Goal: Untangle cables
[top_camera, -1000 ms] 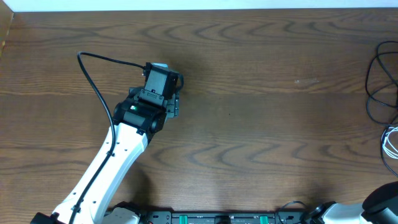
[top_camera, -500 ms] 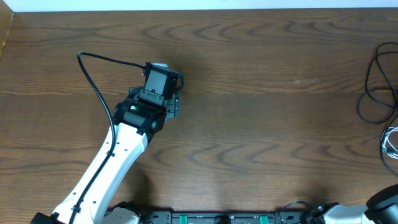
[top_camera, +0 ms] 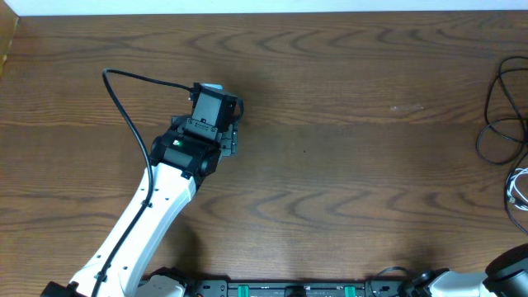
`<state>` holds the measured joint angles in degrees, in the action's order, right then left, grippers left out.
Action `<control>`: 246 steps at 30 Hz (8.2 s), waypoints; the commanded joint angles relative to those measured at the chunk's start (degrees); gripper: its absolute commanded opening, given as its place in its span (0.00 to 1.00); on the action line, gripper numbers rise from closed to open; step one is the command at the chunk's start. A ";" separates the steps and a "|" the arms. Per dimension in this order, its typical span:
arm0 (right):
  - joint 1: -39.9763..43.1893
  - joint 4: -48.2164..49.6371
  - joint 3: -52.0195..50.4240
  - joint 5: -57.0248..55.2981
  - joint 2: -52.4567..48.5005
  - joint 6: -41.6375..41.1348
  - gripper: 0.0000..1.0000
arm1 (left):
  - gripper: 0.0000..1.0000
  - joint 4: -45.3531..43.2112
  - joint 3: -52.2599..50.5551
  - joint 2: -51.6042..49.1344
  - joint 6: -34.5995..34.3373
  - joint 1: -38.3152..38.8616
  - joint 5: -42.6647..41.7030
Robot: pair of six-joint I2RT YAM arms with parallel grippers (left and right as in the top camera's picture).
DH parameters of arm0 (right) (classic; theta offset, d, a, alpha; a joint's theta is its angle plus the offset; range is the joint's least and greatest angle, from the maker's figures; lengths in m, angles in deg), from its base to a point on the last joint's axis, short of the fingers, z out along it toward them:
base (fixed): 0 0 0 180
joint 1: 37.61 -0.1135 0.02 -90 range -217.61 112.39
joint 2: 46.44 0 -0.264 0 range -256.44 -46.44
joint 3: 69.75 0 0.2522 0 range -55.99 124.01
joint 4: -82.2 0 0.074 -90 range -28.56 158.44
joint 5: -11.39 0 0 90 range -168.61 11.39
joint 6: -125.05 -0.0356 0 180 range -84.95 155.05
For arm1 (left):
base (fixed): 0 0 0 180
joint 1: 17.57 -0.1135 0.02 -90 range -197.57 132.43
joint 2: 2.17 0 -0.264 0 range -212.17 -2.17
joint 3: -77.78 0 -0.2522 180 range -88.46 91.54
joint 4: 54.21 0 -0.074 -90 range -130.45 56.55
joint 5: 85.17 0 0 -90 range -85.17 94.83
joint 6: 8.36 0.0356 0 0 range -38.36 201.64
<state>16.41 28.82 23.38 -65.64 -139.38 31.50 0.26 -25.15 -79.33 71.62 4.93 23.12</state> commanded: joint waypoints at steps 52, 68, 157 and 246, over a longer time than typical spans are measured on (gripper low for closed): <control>-59.54 -7.54 -0.15 -4.70 -0.11 12.22 0.99 | 0.83 0.22 -0.33 -0.33 0.81 -0.26 0.17; -59.54 -7.54 -0.15 -4.70 -0.11 12.20 0.99 | 0.83 0.22 -0.33 -0.33 0.79 -0.26 0.17; -59.54 -7.56 -0.15 -4.70 -0.11 12.20 0.99 | 0.83 -52.85 -63.12 66.66 14.12 -20.83 -19.37; -59.54 -7.56 -0.17 -4.70 -0.11 12.20 0.99 | 0.83 -36.59 -63.08 76.94 17.29 -20.94 -18.75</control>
<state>-42.78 21.33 23.31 -70.47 -139.38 43.26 -39.19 -87.69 -2.75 87.94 -15.66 3.45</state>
